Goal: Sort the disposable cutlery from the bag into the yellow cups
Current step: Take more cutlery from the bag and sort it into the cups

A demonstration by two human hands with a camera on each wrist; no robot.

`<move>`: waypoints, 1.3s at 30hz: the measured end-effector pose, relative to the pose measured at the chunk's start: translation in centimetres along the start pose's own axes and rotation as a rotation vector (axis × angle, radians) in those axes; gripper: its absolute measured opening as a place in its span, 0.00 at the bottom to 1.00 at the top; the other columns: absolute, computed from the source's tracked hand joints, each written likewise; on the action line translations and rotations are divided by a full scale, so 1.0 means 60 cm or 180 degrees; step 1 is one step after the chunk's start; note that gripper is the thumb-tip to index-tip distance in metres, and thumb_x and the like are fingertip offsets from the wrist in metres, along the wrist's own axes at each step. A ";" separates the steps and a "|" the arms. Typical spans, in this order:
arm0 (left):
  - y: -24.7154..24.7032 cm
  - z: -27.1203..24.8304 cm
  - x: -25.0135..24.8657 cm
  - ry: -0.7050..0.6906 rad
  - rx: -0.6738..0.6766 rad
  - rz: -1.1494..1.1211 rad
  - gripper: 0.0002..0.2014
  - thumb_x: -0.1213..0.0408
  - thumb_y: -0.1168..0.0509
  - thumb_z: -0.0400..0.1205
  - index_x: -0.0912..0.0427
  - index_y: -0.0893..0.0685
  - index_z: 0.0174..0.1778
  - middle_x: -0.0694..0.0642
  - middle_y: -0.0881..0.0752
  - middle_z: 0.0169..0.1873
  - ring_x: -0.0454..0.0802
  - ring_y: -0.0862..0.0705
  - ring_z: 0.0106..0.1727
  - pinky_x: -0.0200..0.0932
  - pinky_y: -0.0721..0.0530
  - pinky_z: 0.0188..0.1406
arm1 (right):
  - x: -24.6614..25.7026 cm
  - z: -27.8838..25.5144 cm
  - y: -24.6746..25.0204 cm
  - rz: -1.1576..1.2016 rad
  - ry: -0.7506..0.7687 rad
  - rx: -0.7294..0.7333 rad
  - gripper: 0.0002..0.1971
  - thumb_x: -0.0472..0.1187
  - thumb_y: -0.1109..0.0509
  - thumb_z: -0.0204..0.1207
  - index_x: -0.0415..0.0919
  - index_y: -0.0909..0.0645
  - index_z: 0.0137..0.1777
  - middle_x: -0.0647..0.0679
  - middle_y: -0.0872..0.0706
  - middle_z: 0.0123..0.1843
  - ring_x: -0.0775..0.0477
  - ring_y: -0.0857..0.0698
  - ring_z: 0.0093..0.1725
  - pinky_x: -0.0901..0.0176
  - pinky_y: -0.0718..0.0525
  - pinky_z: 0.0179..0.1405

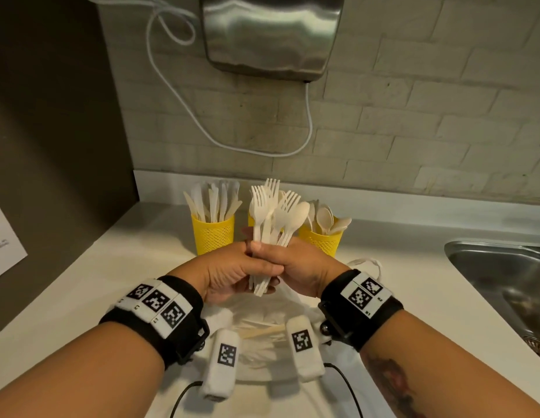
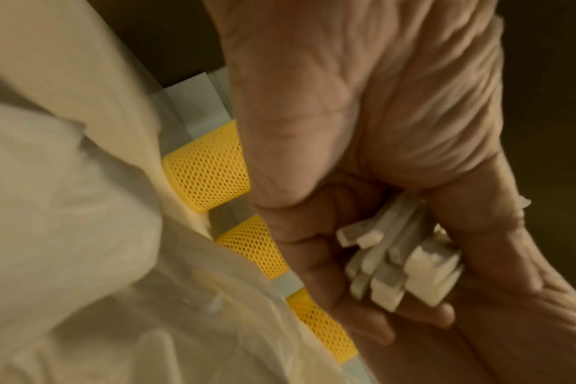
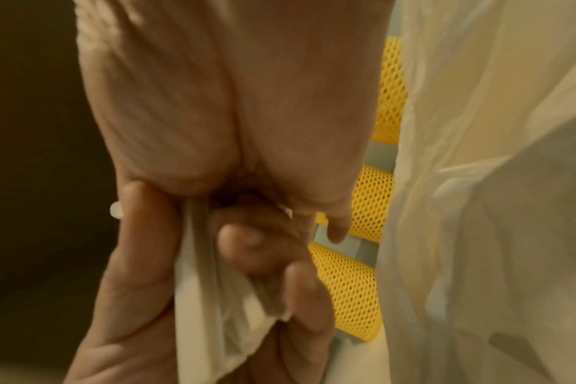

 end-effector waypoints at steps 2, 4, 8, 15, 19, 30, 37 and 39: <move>0.001 -0.002 0.008 0.0029 -0.0039 0.0006 0.13 0.75 0.30 0.77 0.60 0.13 0.56 0.58 0.14 0.35 0.48 0.14 0.35 0.47 0.12 0.41 | 0.002 -0.002 -0.008 -0.0069 -0.0037 0.0089 0.18 0.50 0.24 0.74 0.35 0.16 0.52 0.28 0.19 0.47 0.29 0.23 0.47 0.45 0.24 0.46; -0.002 -0.004 0.013 0.0049 -0.0040 -0.0003 0.05 0.72 0.31 0.80 0.62 0.14 0.50 0.57 0.16 0.33 0.47 0.15 0.34 0.46 0.12 0.40 | 0.003 -0.002 -0.007 -0.0139 -0.0082 0.0072 0.18 0.55 0.25 0.73 0.38 0.15 0.45 0.31 0.18 0.38 0.33 0.23 0.38 0.51 0.25 0.40; 0.009 -0.006 0.010 -0.0088 -0.0312 -0.0122 0.11 0.65 0.33 0.83 0.65 0.17 0.59 0.56 0.15 0.34 0.46 0.13 0.37 0.50 0.09 0.45 | 0.021 -0.003 0.018 -0.0007 0.0059 -0.0223 0.14 0.46 0.36 0.84 0.36 0.15 0.55 0.38 0.11 0.40 0.44 0.15 0.33 0.54 0.18 0.34; 0.016 -0.011 0.007 -0.0212 -0.0371 -0.0310 0.19 0.57 0.32 0.75 0.62 0.15 0.60 0.60 0.08 0.44 0.50 0.09 0.44 0.48 0.09 0.37 | 0.027 -0.017 0.028 0.0228 0.0000 -0.0345 0.22 0.44 0.37 0.86 0.21 0.23 0.63 0.18 0.23 0.47 0.38 0.22 0.33 0.42 0.20 0.44; 0.016 -0.014 -0.003 -0.0358 -0.0430 -0.0380 0.16 0.57 0.33 0.78 0.59 0.14 0.59 0.59 0.08 0.45 0.46 0.11 0.39 0.41 0.13 0.31 | 0.027 -0.020 0.031 0.0479 -0.0092 -0.0235 0.22 0.44 0.40 0.87 0.22 0.21 0.62 0.29 0.25 0.47 0.48 0.29 0.29 0.54 0.24 0.40; 0.040 -0.009 0.008 -0.0209 -0.0922 -0.0553 0.07 0.60 0.35 0.85 0.55 0.14 0.55 0.56 0.11 0.34 0.44 0.17 0.29 0.33 0.24 0.21 | 0.032 -0.010 0.077 0.1253 -0.0114 -0.1270 0.15 0.35 0.47 0.88 0.25 0.25 0.64 0.27 0.15 0.56 0.39 0.11 0.48 0.49 0.10 0.51; 0.040 0.000 -0.003 -0.0316 -0.1067 -0.0559 0.08 0.61 0.34 0.85 0.54 0.14 0.58 0.55 0.14 0.29 0.44 0.18 0.27 0.33 0.26 0.17 | 0.017 0.001 0.035 0.0914 -0.0077 -0.1041 0.10 0.39 0.41 0.87 0.35 0.21 0.54 0.36 0.20 0.41 0.45 0.30 0.27 0.52 0.30 0.28; 0.044 -0.002 -0.004 -0.0346 -0.1137 -0.0378 0.09 0.59 0.35 0.86 0.53 0.14 0.59 0.55 0.12 0.31 0.45 0.15 0.30 0.36 0.21 0.22 | 0.017 0.001 0.039 0.0848 -0.0085 -0.1145 0.09 0.38 0.41 0.86 0.35 0.21 0.52 0.38 0.20 0.38 0.45 0.30 0.27 0.53 0.31 0.27</move>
Point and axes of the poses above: each hand's wrist, its own z-axis towards the middle knuckle, its own y-axis out of the back of the hand, x = y × z, the point moved 10 cm from there along z, towards the middle knuckle
